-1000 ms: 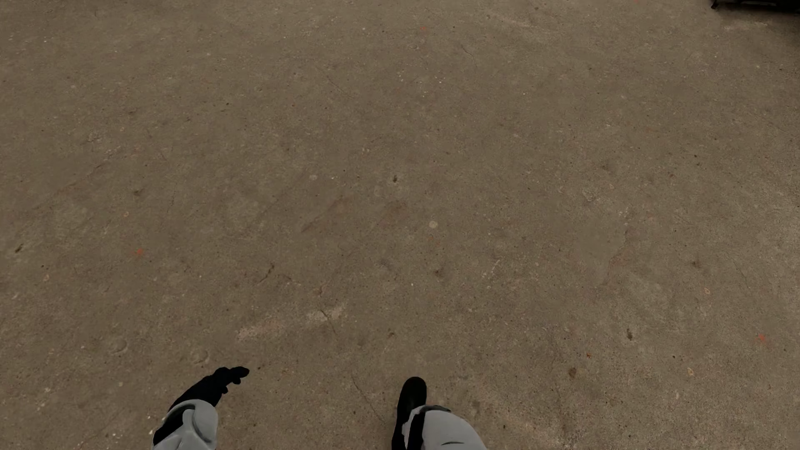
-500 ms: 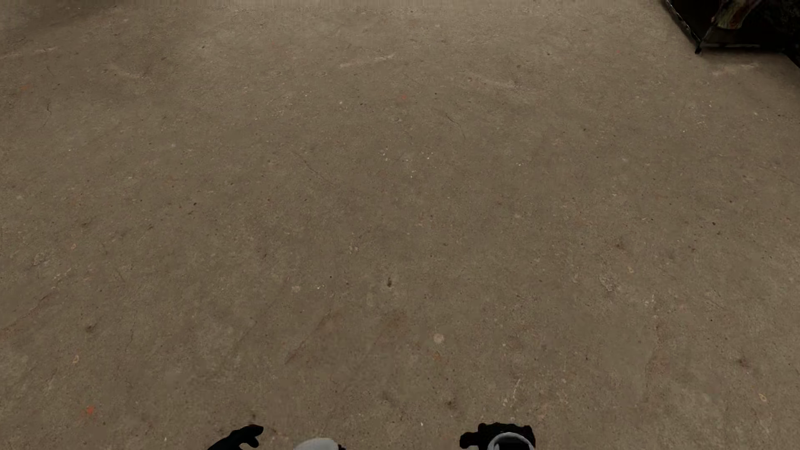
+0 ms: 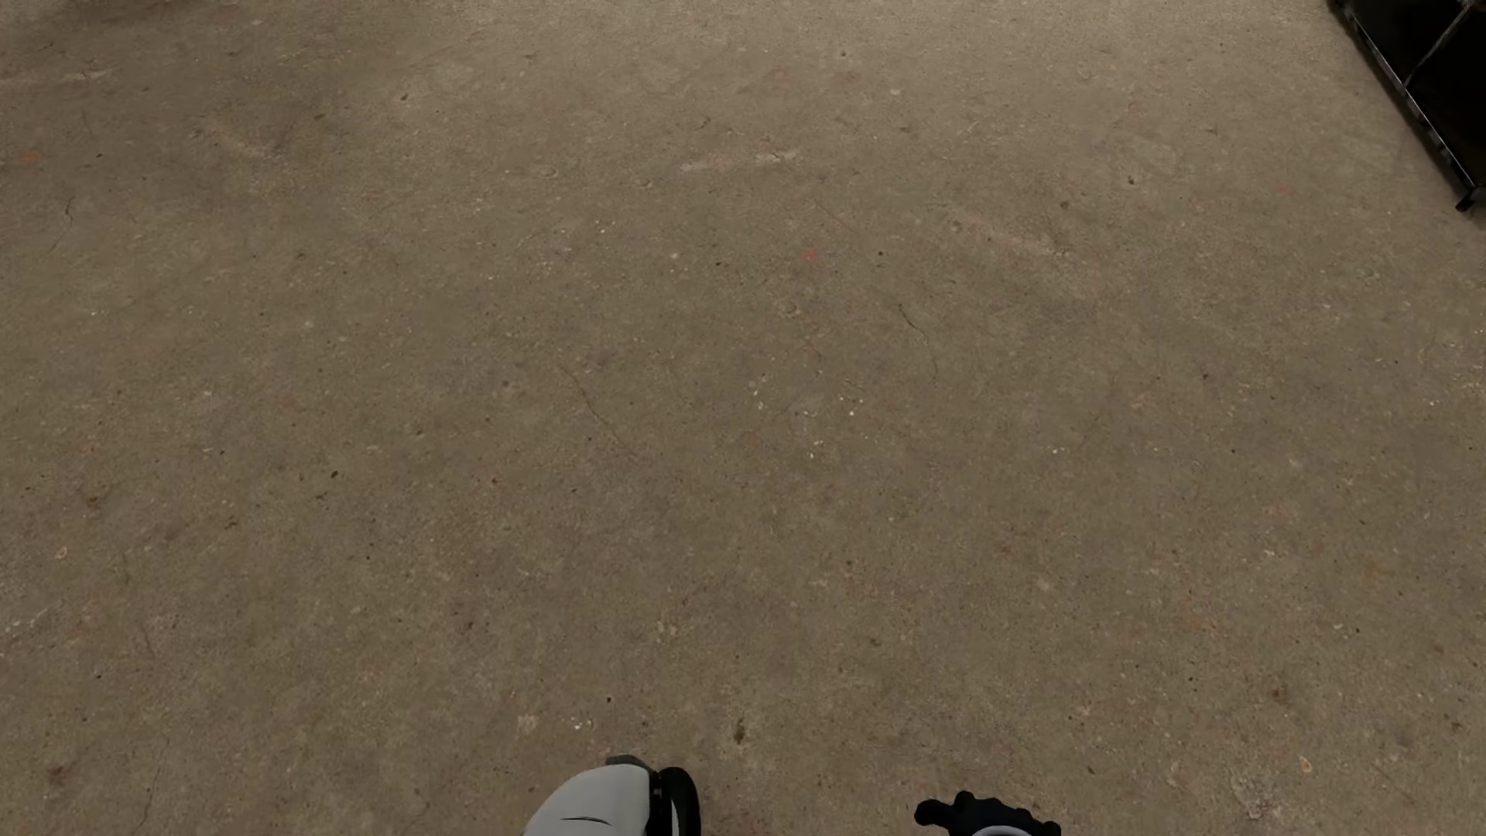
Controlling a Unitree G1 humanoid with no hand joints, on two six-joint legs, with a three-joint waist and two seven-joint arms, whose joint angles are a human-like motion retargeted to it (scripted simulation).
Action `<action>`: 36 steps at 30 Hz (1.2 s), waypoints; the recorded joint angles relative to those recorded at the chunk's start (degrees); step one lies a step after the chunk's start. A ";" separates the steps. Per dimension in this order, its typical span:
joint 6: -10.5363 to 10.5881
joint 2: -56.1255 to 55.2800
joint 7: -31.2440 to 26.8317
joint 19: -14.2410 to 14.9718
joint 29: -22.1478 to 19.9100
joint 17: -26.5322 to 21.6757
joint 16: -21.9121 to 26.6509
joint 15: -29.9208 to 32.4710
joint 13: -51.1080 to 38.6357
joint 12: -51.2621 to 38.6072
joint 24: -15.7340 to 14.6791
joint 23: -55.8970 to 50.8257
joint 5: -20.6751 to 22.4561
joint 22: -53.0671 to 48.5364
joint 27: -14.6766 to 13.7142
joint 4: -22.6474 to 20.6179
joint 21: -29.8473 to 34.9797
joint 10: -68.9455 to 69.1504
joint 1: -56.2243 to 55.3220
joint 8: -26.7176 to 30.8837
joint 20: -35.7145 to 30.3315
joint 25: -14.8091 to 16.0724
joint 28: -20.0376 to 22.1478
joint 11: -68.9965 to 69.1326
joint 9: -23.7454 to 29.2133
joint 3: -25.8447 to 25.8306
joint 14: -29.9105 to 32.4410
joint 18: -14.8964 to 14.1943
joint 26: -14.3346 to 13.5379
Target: Move towards the dark shelves
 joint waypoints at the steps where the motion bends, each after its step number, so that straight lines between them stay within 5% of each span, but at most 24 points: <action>1: -1.11 -5.80 0.90 1.67 3.76 0.20 0.22 6.09 1.71 -1.32 -0.25 4.82 -2.96 2.16 1.61 -0.61 -0.29 0.67 2.39 1.12 0.15 -1.17 -0.05 11.25 0.00 -0.49 -2.85 -0.47 1.66; 2: -2.14 -12.07 1.83 1.40 8.12 0.01 1.20 4.67 3.05 -3.29 1.43 8.41 -5.12 4.61 1.39 -1.25 -0.23 -0.11 5.53 3.00 -1.69 -2.11 -2.24 20.03 -0.06 -1.13 -5.01 -0.98 2.87; 3: -2.97 -18.36 2.32 -0.72 12.64 -1.45 2.78 1.55 4.61 -5.52 4.75 10.80 -6.03 6.74 -1.69 -1.74 2.85 -1.62 9.01 4.79 -4.95 -6.08 -4.85 26.24 -0.18 -1.98 -6.64 -1.53 3.02; 5: -3.86 -29.29 2.35 -1.49 14.78 -4.07 6.04 1.14 9.06 -10.18 11.27 9.14 -8.03 8.49 -8.58 -2.85 4.90 -5.89 16.10 6.49 -11.33 -11.97 -7.91 30.12 -0.61 -4.21 -8.90 -2.57 -1.44; 6: -4.03 -33.77 2.00 -2.59 14.17 -3.85 7.19 1.39 12.25 -12.66 12.41 6.43 -9.00 8.28 -9.35 -3.40 1.93 -7.93 19.58 6.46 -13.02 -11.88 -7.65 27.85 -0.88 -5.51 -10.13 -3.08 -3.83; 10: -3.90 -44.14 2.40 -5.47 5.31 4.06 10.05 0.80 19.10 -22.87 7.22 -2.21 -7.99 2.80 -6.58 -4.79 -16.42 -14.21 31.98 4.62 -15.39 1.85 -4.40 -5.23 -1.41 -9.40 -16.14 -5.43 -9.60; 12: -3.57 -42.27 4.21 -2.01 3.69 5.99 11.69 4.13 18.27 -26.82 4.49 -2.42 -2.94 -0.03 -4.95 -5.94 -19.10 -19.51 38.81 4.26 -16.19 3.14 -2.16 -35.24 -1.62 -10.02 -17.39 -6.51 -9.88; 13: -3.33 -42.48 5.22 1.51 5.06 5.56 12.16 0.99 17.07 -28.15 3.44 -1.45 0.26 -0.95 -5.05 -6.51 -18.13 -21.33 42.21 6.20 -16.11 0.58 -0.83 -43.11 -1.63 -10.25 -18.00 -7.01 -9.71; 15: -2.72 -44.26 7.43 -4.85 9.06 4.01 12.71 1.85 13.02 -29.86 1.52 2.23 2.28 -0.89 -6.12 -6.55 -15.89 -21.04 47.24 1.18 -15.79 -6.37 -0.53 -38.49 -1.56 -10.30 -18.30 -8.79 -8.02; 17: -0.90 -44.42 5.74 -12.71 11.37 3.40 12.67 8.72 10.41 -31.23 3.57 3.22 0.19 1.22 -6.77 -4.53 -16.11 -13.92 50.04 -3.44 -20.02 -12.76 -2.88 -26.80 -1.12 -11.21 -12.64 -7.73 -6.01; 19: 1.64 -43.14 3.42 -14.11 8.10 5.20 12.45 2.42 9.36 -31.39 7.80 1.67 -1.23 3.01 -5.43 1.81 -20.44 4.93 45.69 -7.21 -25.60 -12.89 -6.05 -16.31 -0.54 -11.55 0.05 -7.81 -4.69; 20: 2.88 -40.76 2.13 -13.93 5.41 6.65 12.17 -1.10 7.77 -29.97 8.25 1.84 -0.19 1.99 -4.13 5.83 -22.38 17.07 40.91 -8.12 -26.18 -11.22 -7.31 -14.67 -0.32 -11.20 6.81 -9.50 -4.38; 21: 3.98 -37.71 0.15 -13.70 3.78 7.36 11.80 -3.55 5.36 -27.66 7.59 3.09 1.40 -0.07 -3.26 9.20 -22.36 27.60 34.93 -8.49 -25.51 -10.80 -7.09 -14.98 -0.10 -10.39 9.52 -8.13 -4.60; 23: 5.33 -30.36 -5.38 -12.93 2.97 6.81 10.17 -6.05 -0.54 -21.36 3.31 5.11 4.47 -4.78 -4.18 10.87 -17.18 40.69 21.46 -7.60 -21.76 -14.47 -3.97 -19.22 0.19 -8.18 3.77 -6.18 -6.17; 24: 5.52 -26.57 -7.67 -12.63 1.11 6.22 9.62 -6.56 -3.26 -17.95 0.86 5.10 5.99 -6.60 -7.23 11.01 -14.12 43.08 14.92 -6.60 -19.60 -16.16 -2.25 -22.36 0.18 -7.01 4.38 -4.93 -7.05; 27: 5.41 -16.67 -10.47 -12.00 -1.36 5.52 8.49 -9.10 -11.78 -10.22 -2.94 0.47 9.32 -7.15 -15.70 9.95 -9.23 33.20 1.02 -2.01 -14.87 -13.25 -1.52 -29.42 -0.44 -3.50 4.69 -4.49 -5.62; 30: 5.80 -7.55 -6.57 -11.50 -3.19 2.21 8.41 -13.86 -18.73 -5.69 -1.77 -6.54 11.95 -2.03 -17.72 8.42 -3.56 -2.00 -0.61 1.71 -13.39 -10.18 -2.38 -33.76 -0.84 -1.51 7.15 -4.56 -2.60; 32: 5.95 -2.30 -10.55 -11.20 -1.88 -1.47 8.93 -17.89 -20.86 -4.92 1.32 -10.64 13.30 3.09 -17.46 1.91 -1.45 -26.08 0.70 1.42 -14.93 -8.70 -5.76 -34.98 -0.63 -1.54 6.96 -11.15 -0.79; 33: 6.09 0.45 -8.41 -10.90 -1.07 -3.39 9.30 -19.80 -20.71 -4.67 3.27 -12.19 13.94 5.03 -17.25 -0.15 -1.16 -29.75 -0.05 0.32 -15.99 -8.05 -7.57 -35.32 -0.42 -1.98 5.81 -11.95 -0.75; 36: 5.54 6.43 1.32 -9.38 -1.31 -5.80 7.36 -20.98 -17.97 -2.30 4.03 -11.20 14.15 4.29 -13.23 -1.80 -1.79 -19.59 -2.02 -1.45 -13.04 -5.99 -5.90 -33.38 -0.12 -1.49 3.61 -7.47 -1.20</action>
